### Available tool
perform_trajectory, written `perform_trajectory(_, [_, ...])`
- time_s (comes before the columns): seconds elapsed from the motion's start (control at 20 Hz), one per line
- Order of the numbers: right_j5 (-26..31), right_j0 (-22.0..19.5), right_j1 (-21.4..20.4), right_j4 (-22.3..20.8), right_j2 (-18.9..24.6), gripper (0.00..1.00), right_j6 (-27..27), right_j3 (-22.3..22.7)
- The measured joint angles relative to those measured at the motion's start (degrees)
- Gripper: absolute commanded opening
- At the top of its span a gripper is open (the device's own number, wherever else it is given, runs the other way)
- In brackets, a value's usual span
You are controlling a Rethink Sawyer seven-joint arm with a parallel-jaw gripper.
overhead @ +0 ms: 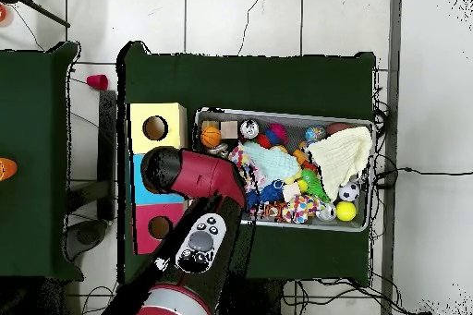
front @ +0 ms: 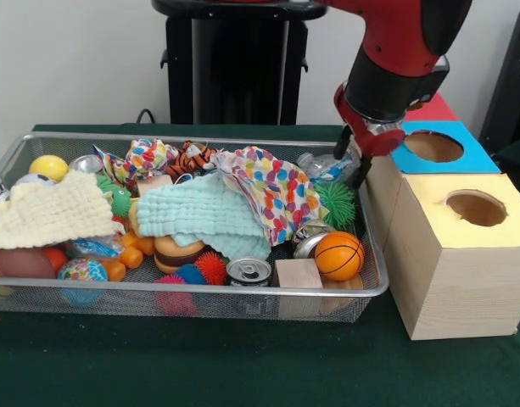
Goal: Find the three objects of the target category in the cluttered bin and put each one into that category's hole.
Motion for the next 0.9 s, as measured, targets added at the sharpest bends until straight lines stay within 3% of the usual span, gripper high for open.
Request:
perform_trajectory(0.35, [3.5, -0.6, -0.3, 0.0, 0.0, 1.0, 0.0, 0.0])
perform_trajectory(0.9, [3.5, -2.3, 3.8, 0.0, 0.0, 1.0, 0.0, 0.1])
